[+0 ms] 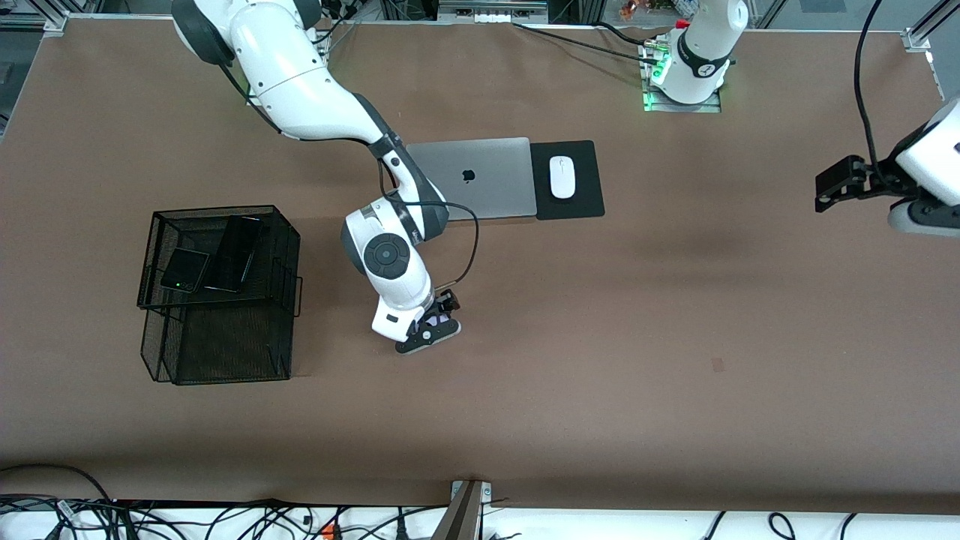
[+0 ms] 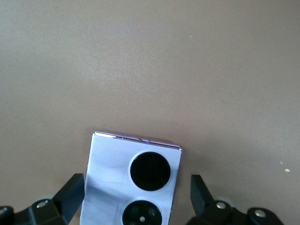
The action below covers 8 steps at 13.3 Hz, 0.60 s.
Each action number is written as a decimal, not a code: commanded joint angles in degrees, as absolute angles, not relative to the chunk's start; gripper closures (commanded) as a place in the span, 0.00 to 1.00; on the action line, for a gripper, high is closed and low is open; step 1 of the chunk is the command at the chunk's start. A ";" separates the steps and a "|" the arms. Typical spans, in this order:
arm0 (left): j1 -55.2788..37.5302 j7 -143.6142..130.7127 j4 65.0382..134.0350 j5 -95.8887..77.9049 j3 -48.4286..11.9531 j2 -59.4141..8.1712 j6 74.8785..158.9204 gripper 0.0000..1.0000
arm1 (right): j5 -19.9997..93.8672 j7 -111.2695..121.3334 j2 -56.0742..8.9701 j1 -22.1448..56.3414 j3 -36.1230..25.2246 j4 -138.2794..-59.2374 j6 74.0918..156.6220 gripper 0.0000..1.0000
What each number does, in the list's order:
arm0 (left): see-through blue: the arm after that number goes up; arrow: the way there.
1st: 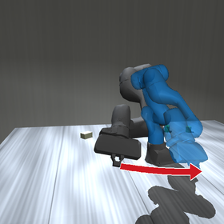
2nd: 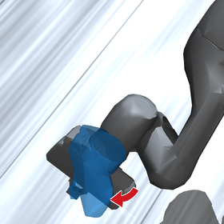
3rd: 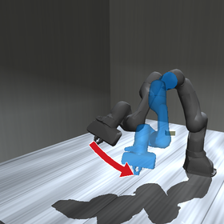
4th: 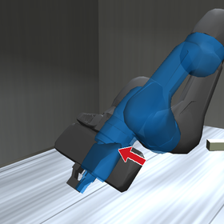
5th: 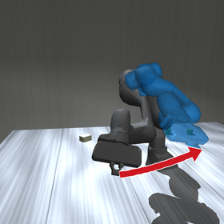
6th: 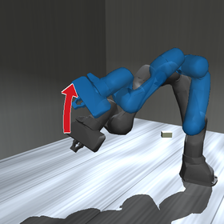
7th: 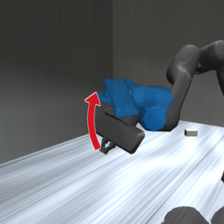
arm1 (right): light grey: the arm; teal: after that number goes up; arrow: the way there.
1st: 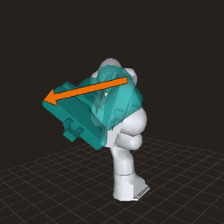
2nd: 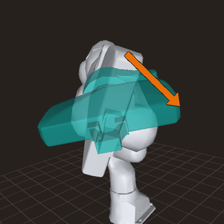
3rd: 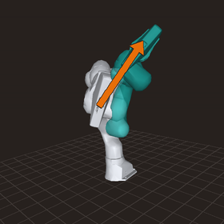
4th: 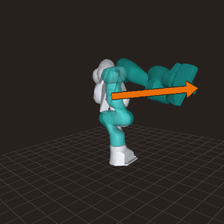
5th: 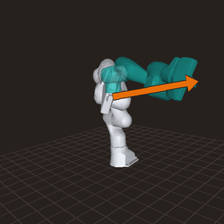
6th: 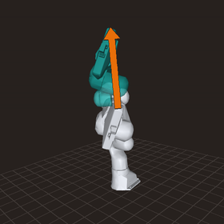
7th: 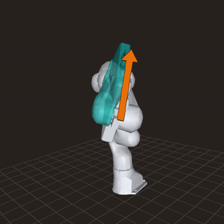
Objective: Place phones with both arms
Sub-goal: 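Carry the white flip phone with the right gripper to the mesh basket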
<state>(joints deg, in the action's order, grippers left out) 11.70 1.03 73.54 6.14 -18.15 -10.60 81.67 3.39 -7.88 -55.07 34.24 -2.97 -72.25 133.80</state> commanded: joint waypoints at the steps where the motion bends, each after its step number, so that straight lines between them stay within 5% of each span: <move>1: 12.57 0.97 75.06 4.57 -18.11 -8.18 81.30 0.00 | 6.06 -7.56 -54.75 33.57 -2.72 -72.60 134.56 0.00; 8: 1.58 5.36 82.15 4.48 -5.98 -2.91 83.92 0.00 | 6.33 -7.73 -54.76 33.92 -2.72 -72.95 134.47 0.00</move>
<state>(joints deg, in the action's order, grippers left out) 3.04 3.20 75.70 5.88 -7.90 -6.60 81.45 5.34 -7.91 -55.07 33.88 -3.00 -72.26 134.05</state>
